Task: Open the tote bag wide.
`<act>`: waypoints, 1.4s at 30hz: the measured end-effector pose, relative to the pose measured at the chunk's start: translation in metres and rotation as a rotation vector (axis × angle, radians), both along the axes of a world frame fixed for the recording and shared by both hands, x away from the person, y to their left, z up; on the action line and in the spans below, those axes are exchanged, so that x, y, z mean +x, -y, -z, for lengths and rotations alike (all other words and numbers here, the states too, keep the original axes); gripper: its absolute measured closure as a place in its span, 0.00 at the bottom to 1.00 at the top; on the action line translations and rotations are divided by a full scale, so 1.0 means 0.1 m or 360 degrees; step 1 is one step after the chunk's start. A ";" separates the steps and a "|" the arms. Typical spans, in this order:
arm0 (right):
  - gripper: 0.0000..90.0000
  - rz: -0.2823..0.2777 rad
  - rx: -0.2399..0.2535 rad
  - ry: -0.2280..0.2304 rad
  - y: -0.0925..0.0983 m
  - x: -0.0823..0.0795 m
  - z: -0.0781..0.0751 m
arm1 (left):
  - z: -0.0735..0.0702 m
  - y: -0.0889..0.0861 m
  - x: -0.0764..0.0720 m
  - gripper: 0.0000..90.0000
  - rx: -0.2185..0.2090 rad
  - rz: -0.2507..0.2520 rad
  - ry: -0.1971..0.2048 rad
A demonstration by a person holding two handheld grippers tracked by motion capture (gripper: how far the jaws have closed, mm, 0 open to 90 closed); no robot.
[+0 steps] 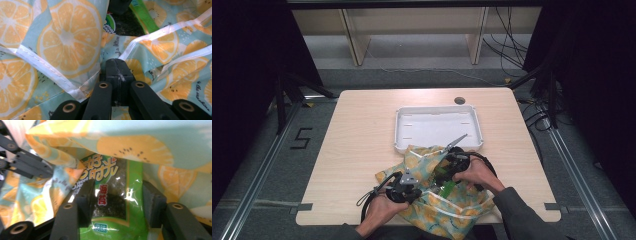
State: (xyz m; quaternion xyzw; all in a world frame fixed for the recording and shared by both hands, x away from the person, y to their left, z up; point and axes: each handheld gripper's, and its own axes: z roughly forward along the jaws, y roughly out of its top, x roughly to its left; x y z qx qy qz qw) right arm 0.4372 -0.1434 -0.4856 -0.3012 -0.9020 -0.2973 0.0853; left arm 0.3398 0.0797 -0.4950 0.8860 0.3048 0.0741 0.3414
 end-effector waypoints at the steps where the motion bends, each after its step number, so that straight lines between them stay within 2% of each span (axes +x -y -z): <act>1: 0.59 0.0000 0.0005 0.0006 0.01 0.00 -0.01 | 0.00 0.00 0.00 0.99 -0.0003 -0.0009 0.0001; 2: 0.60 0.0000 0.0010 0.0026 0.01 -0.02 -0.03 | 0.00 0.01 0.00 0.99 -0.0013 -0.0021 -0.0008; 4: 0.61 0.0005 0.0019 0.0018 0.01 -0.03 -0.05 | 0.00 0.00 0.00 0.99 -0.0010 -0.0011 -0.0002; 5: 0.67 -0.0011 0.0039 0.0026 0.03 -0.04 -0.10 | 0.00 0.00 -0.01 0.99 -0.0008 -0.0016 0.0006; 6: 0.67 -0.0011 0.0039 0.0026 0.03 -0.04 -0.10 | 0.00 0.00 -0.01 0.99 -0.0008 -0.0016 0.0006; 7: 0.72 0.0028 0.0055 0.0029 0.06 -0.05 -0.14 | 0.01 0.01 -0.01 0.99 -0.0012 -0.0030 -0.0001; 9: 0.73 0.0047 0.0065 0.0026 0.07 -0.06 -0.15 | 0.01 0.01 0.00 0.99 -0.0007 -0.0028 0.0005; 10: 0.74 0.0036 0.0094 0.0010 0.08 -0.06 -0.17 | 0.01 0.01 -0.01 0.99 -0.0003 -0.0028 0.0004; 11: 0.76 0.0044 0.0154 -0.0040 0.09 -0.06 -0.19 | 0.01 0.01 0.00 0.99 -0.0004 -0.0029 0.0009; 13: 0.77 0.0046 0.0178 -0.0058 0.09 -0.06 -0.19 | 0.01 0.01 0.00 0.99 0.0001 -0.0018 0.0024; 14: 0.77 0.0059 0.0166 -0.0032 0.09 -0.07 -0.19 | 0.01 0.01 0.00 0.99 0.0001 -0.0018 0.0024; 16: 0.79 0.0064 0.0186 -0.0064 0.09 -0.07 -0.20 | 0.02 0.01 0.00 0.99 0.0004 -0.0017 0.0024; 18: 0.81 0.0088 0.0160 -0.0056 0.09 -0.08 -0.21 | 0.02 0.01 0.00 0.99 0.0009 -0.0023 0.0033; 19: 0.86 0.0088 0.0199 -0.0053 0.08 -0.10 -0.24 | 0.02 0.01 0.00 0.99 0.0029 -0.0005 0.0039; 20: 0.86 0.0088 0.0199 -0.0053 0.08 -0.10 -0.24 | 0.02 0.01 0.00 0.99 0.0029 -0.0005 0.0039; 21: 0.87 0.0074 0.0227 -0.0076 0.07 -0.12 -0.28 | 0.03 0.02 -0.01 0.99 -0.0002 -0.0030 0.0031; 22: 0.87 0.0074 0.0227 -0.0076 0.07 -0.12 -0.28 | 0.03 0.02 -0.01 0.99 -0.0002 -0.0030 0.0031; 23: 0.88 0.0085 0.0206 -0.0006 0.03 -0.16 -0.31 | 0.03 0.01 0.00 0.99 0.0013 -0.0008 0.0047; 25: 0.88 0.0078 0.0218 -0.0018 0.03 -0.17 -0.32 | 0.02 0.01 -0.01 0.98 0.0006 -0.0018 0.0045; 26: 0.88 0.0081 0.0189 -0.0010 0.03 -0.17 -0.33 | 0.01 0.01 -0.01 0.98 -0.0002 -0.0020 0.0050; 27: 0.88 0.0082 0.0193 -0.0013 0.02 -0.19 -0.34 | 0.01 0.02 -0.01 0.96 -0.0017 -0.0022 0.0059; 28: 0.88 0.0054 0.0218 -0.0009 0.02 -0.17 -0.33 | -0.02 0.03 -0.03 0.90 -0.0064 -0.0044 0.0056; 29: 0.88 0.0040 0.0226 0.0007 0.03 -0.17 -0.33 | -0.07 0.01 -0.03 0.87 -0.0047 -0.0038 0.0082; 30: 0.88 0.0054 0.0227 0.0007 0.03 -0.17 -0.33 | -0.10 0.02 -0.04 0.83 -0.0076 -0.0045 0.0104; 31: 0.88 0.0054 0.0227 0.0007 0.03 -0.17 -0.33 | -0.10 0.02 -0.04 0.79 -0.0076 -0.0045 0.0104; 32: 0.88 0.0035 0.0235 0.0035 0.04 -0.16 -0.34 | -0.17 0.02 -0.05 0.79 -0.0102 -0.0037 0.0136; 33: 0.88 0.0074 0.0205 0.0031 0.04 -0.19 -0.37 | -0.25 0.02 -0.08 0.73 -0.0121 -0.0054 0.0167; 34: 0.88 0.0058 0.0205 0.0057 0.05 -0.19 -0.40 | -0.37 0.01 -0.11 0.62 -0.0181 -0.0057 0.0237; 35: 0.88 0.0058 0.0205 0.0057 0.05 -0.19 -0.40 | -0.37 0.01 -0.11 0.59 -0.0181 -0.0057 0.0237; 37: 0.88 0.0061 0.0189 0.0069 0.07 -0.20 -0.43 | -0.54 -0.02 -0.15 0.57 -0.0213 -0.0085 0.0329; 38: 0.88 0.0058 0.0184 0.0088 0.07 -0.21 -0.44 | -0.60 -0.03 -0.15 0.56 -0.0213 -0.0083 0.0371; 39: 0.88 0.0045 0.0183 0.0082 0.09 -0.22 -0.46 | -0.66 -0.05 -0.15 0.52 -0.0182 -0.0085 0.0410; 40: 0.88 0.0045 0.0183 0.0082 0.09 -0.22 -0.46 | -0.70 -0.06 -0.15 0.52 -0.0192 -0.0103 0.0437; 41: 0.88 0.0053 0.0175 0.0097 0.10 -0.23 -0.48 | -0.77 -0.07 -0.13 0.51 -0.0165 -0.0135 0.0486; 42: 0.88 0.0053 0.0175 0.0097 0.10 -0.23 -0.48 | -0.77 -0.07 -0.13 0.51 -0.0165 -0.0135 0.0486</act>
